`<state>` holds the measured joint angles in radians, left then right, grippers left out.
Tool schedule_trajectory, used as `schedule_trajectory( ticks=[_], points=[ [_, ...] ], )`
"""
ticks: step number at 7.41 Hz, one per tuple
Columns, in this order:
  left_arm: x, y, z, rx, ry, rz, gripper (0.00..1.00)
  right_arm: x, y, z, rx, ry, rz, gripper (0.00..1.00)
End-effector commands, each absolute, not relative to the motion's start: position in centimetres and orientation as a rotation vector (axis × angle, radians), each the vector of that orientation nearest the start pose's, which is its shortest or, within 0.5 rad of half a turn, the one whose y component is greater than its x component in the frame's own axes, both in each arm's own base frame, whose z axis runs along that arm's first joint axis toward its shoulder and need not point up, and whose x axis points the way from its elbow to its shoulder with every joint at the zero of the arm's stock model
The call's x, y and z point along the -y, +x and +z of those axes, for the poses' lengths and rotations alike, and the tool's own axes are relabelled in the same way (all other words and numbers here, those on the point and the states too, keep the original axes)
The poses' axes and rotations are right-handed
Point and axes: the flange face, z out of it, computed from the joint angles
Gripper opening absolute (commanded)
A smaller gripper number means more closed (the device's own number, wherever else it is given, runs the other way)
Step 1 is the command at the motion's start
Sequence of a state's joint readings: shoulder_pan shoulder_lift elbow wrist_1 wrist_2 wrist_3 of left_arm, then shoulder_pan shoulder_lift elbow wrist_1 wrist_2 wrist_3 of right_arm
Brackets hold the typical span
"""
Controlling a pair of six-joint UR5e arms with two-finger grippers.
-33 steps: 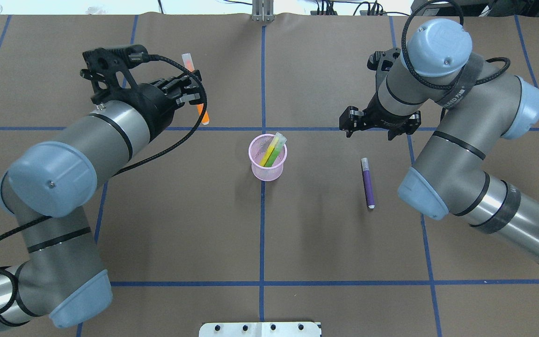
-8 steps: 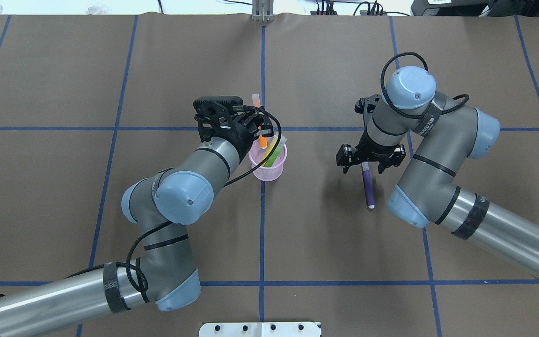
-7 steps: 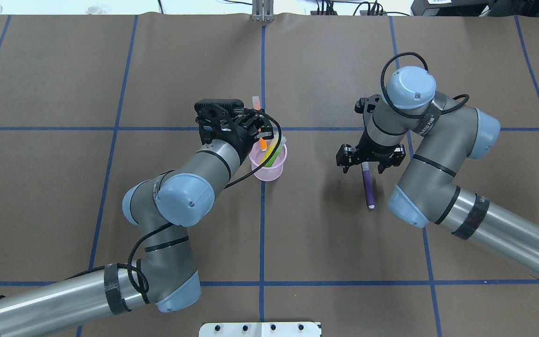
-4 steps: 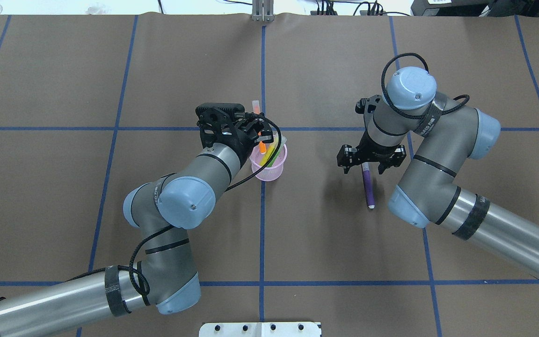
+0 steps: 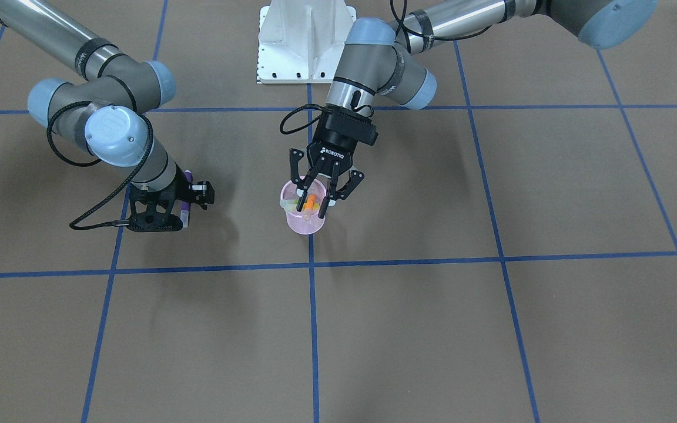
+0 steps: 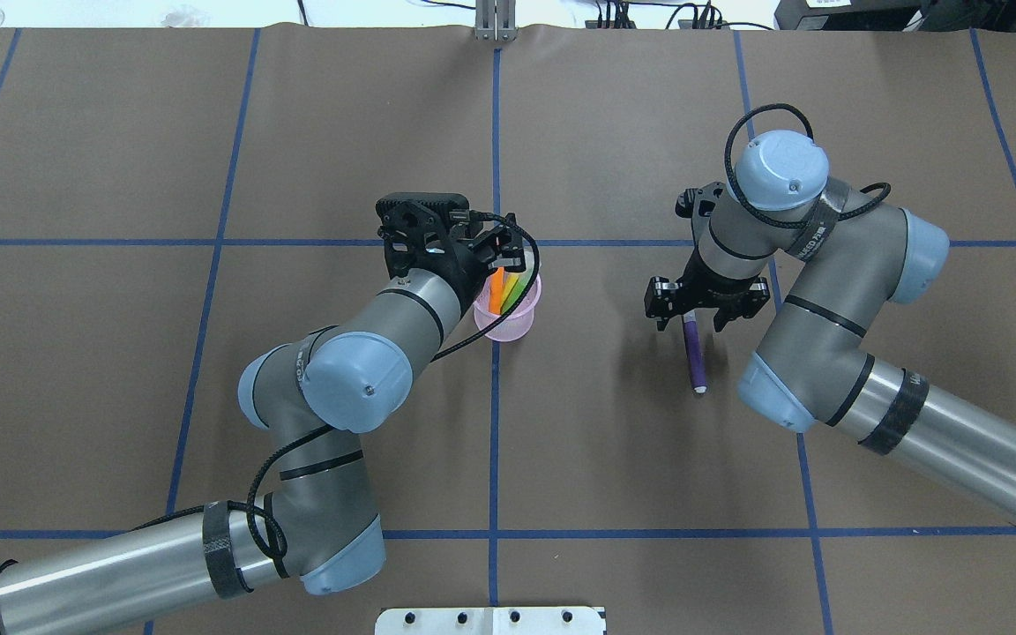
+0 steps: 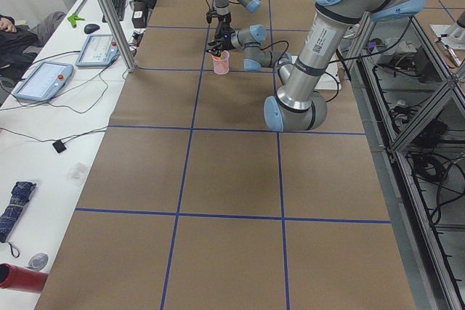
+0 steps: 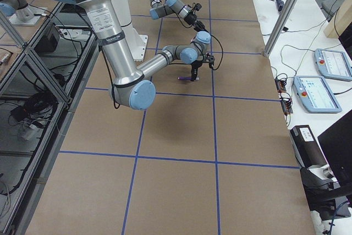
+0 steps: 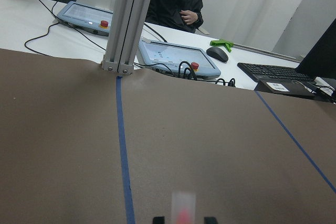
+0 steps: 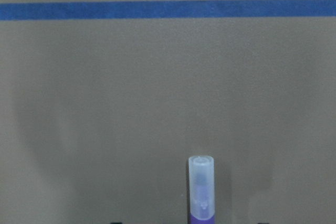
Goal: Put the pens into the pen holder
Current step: 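Lower the orange marker into the pink cup while the right gripper closes on purple, then open the left gripper and raise it from the cup while the right lifts purple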
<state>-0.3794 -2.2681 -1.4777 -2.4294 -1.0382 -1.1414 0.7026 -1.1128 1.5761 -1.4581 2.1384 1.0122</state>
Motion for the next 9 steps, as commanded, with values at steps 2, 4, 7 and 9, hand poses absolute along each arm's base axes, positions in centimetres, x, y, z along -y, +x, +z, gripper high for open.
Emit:
schedule_trajectory(
  ticks=[2, 4, 7, 9],
  points=[
    [42.5, 56.0, 14.4, -1.187, 0.973, -0.357, 1.0, 49.2, -45.8, 38.7, 0.774, -0.115, -0.026, 0.52],
    [43.7, 54.4, 13.6, -1.229, 0.941, -0.322, 1.0, 49.2, -45.8, 38.9, 0.771, -0.117, -0.026, 0.44],
    [44.3, 54.0, 13.7, -1.221, 0.945, -0.328, 1.0, 49.1, -46.0, 39.4, 0.762, -0.116, -0.033, 0.45],
    [44.4, 54.0, 13.8, -1.218, 0.946, -0.329, 1.0, 48.9, -46.0, 39.7, 0.759, -0.119, -0.035, 0.45]
  ],
)
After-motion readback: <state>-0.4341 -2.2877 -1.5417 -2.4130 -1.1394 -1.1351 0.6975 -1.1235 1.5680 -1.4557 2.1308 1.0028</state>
